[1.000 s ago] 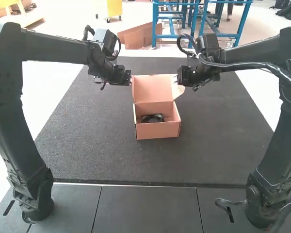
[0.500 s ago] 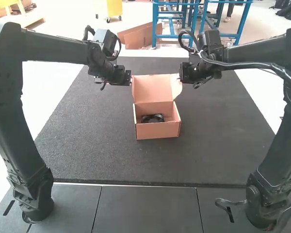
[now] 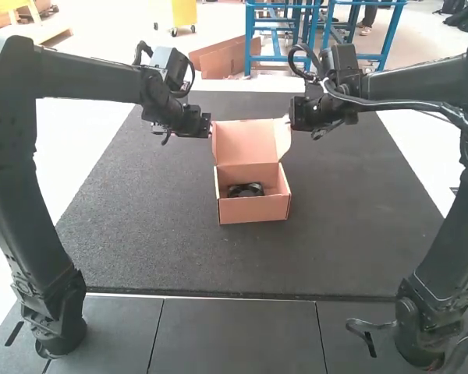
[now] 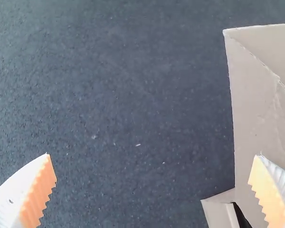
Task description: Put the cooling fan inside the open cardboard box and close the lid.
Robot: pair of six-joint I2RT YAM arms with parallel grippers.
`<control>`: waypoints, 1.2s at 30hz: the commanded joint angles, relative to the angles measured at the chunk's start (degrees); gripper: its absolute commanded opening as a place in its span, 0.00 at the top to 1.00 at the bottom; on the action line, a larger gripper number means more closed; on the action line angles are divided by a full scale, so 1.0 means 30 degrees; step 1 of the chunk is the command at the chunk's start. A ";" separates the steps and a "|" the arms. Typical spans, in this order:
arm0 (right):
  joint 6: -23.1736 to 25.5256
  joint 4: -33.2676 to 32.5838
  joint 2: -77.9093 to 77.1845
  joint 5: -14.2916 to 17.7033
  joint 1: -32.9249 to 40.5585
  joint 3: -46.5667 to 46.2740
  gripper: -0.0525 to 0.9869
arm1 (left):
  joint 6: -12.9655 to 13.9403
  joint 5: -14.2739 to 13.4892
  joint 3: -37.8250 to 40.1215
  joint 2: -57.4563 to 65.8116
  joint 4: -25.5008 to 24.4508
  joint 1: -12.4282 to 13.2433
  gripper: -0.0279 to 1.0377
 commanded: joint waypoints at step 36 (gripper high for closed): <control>0.0092 0.0638 -0.0070 0.0055 0.1396 -0.1274 0.97 | -0.0098 0.0542 0.1070 -0.0238 -0.0110 -0.0294 0.07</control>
